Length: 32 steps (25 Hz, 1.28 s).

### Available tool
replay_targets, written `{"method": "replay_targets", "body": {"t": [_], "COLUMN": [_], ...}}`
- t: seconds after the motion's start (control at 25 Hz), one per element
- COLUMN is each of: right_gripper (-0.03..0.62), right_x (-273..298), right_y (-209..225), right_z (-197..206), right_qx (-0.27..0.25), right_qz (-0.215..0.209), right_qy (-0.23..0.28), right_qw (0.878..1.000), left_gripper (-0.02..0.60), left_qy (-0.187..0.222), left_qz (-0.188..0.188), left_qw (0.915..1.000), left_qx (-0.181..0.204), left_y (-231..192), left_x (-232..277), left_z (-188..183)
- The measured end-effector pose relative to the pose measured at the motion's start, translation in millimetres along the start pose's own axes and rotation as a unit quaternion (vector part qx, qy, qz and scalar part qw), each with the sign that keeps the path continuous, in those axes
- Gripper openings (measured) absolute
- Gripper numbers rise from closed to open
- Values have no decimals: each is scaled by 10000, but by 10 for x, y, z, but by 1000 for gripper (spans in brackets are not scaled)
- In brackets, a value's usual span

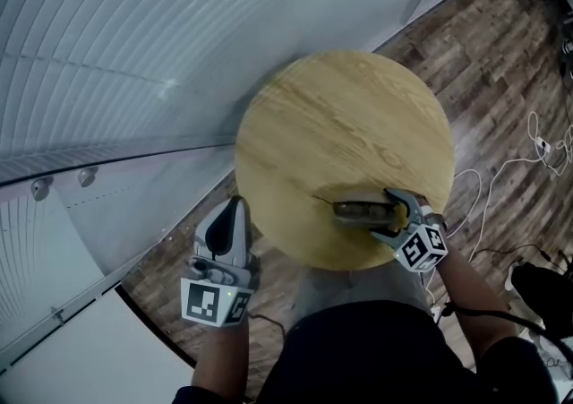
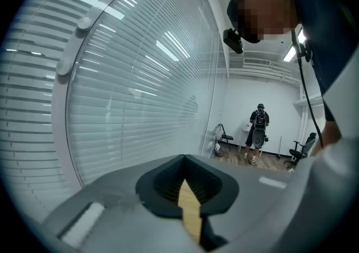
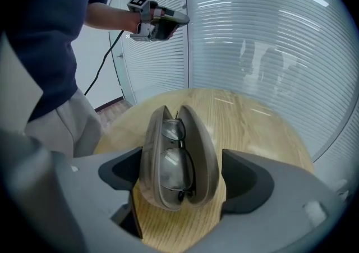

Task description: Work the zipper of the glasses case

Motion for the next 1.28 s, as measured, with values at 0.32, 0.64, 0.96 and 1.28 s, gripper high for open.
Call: {"method": "replay_targets", "body": {"t": [0.32, 0.64, 0.96, 1.28], "right_gripper": [435, 426, 307, 287], "right_x": [133, 178, 158, 218], "right_y": [-4, 51, 99, 127], "right_z": [48, 52, 37, -14], "right_qx": [1, 506, 528, 383], "right_qz": [-323, -601, -913, -861], "right_qy": [20, 192, -104, -188], "right_qw": [9995, 9967, 9944, 9954], "left_gripper": [0, 0, 0, 0], "left_qy": [-255, -189, -90, -128], "left_qz": [-57, 23, 10, -20], "left_qw": [9997, 9995, 9996, 9998], "left_qx": [-28, -237, -273, -164], "left_y": [51, 161, 225, 316], "left_x": [-13, -38, -180, -276], "left_z": [163, 135, 62, 51]}}
Point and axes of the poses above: the fingertips, and each gripper's own axes: x forward along the fingers, y to its right, z out of its underside, the point moved 1 cm from there along -x, backward along the fingers, and after that the axes turned 15 degrees about -x, right-handed, at the moved point
